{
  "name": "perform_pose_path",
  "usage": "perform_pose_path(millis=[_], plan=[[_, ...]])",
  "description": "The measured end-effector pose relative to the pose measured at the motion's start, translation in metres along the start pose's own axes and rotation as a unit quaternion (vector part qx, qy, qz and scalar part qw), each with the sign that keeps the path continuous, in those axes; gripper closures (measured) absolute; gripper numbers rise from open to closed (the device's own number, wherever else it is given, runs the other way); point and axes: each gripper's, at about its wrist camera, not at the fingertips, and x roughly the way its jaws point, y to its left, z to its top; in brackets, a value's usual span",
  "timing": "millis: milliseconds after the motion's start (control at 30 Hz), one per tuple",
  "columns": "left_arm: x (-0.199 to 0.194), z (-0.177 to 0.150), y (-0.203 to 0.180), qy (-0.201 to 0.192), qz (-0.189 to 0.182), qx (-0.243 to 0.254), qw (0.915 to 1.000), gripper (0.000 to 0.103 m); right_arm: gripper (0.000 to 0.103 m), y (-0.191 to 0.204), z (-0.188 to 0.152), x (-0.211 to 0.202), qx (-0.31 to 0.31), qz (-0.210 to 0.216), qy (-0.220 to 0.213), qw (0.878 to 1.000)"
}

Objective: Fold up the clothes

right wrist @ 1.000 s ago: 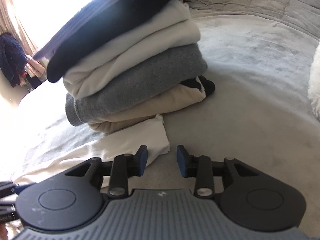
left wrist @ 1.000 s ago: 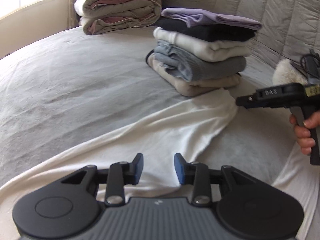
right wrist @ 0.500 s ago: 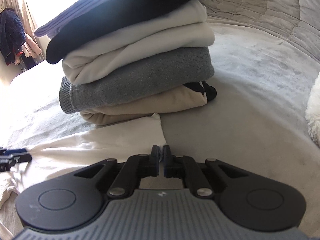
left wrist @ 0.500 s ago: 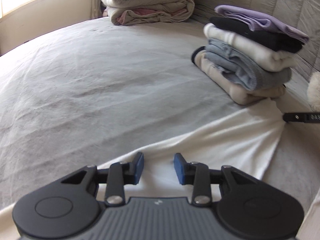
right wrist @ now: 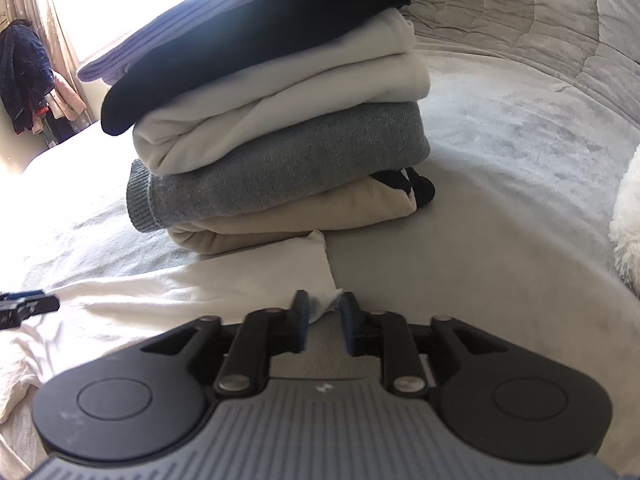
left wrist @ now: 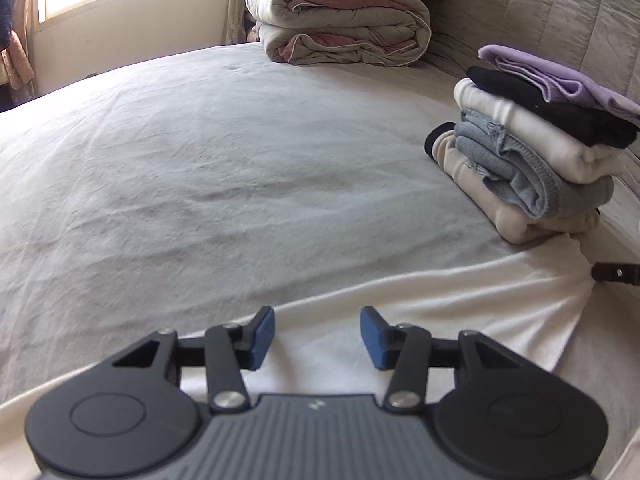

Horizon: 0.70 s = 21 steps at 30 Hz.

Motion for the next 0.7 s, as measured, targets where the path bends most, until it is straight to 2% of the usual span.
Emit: perform_pose_path(millis=[133,233,367,567,700], plan=[[-0.025,-0.016,0.006,-0.004,0.007,-0.009,0.9999,0.045,0.078,0.002,0.001,-0.003,-0.002,0.005,-0.002,1.0],[-0.046,-0.03,0.014,-0.007,0.038,-0.028,0.9989,0.041,0.077,0.006,0.002,-0.006,-0.011,0.012,0.0,1.0],[-0.075,-0.052,0.03,-0.003,0.078,-0.055,0.9955,0.037,0.071,0.013,0.002,-0.009,-0.012,0.032,0.01,0.999],[-0.119,-0.087,0.064,0.016,0.155,-0.078,0.9847,0.034,0.067,0.037,0.001,-0.023,-0.018,0.068,0.025,0.997],[-0.149,-0.109,0.098,0.025,0.192,-0.11,0.9748,0.034,0.065,0.059,-0.008,-0.035,-0.023,0.09,0.033,0.995]])
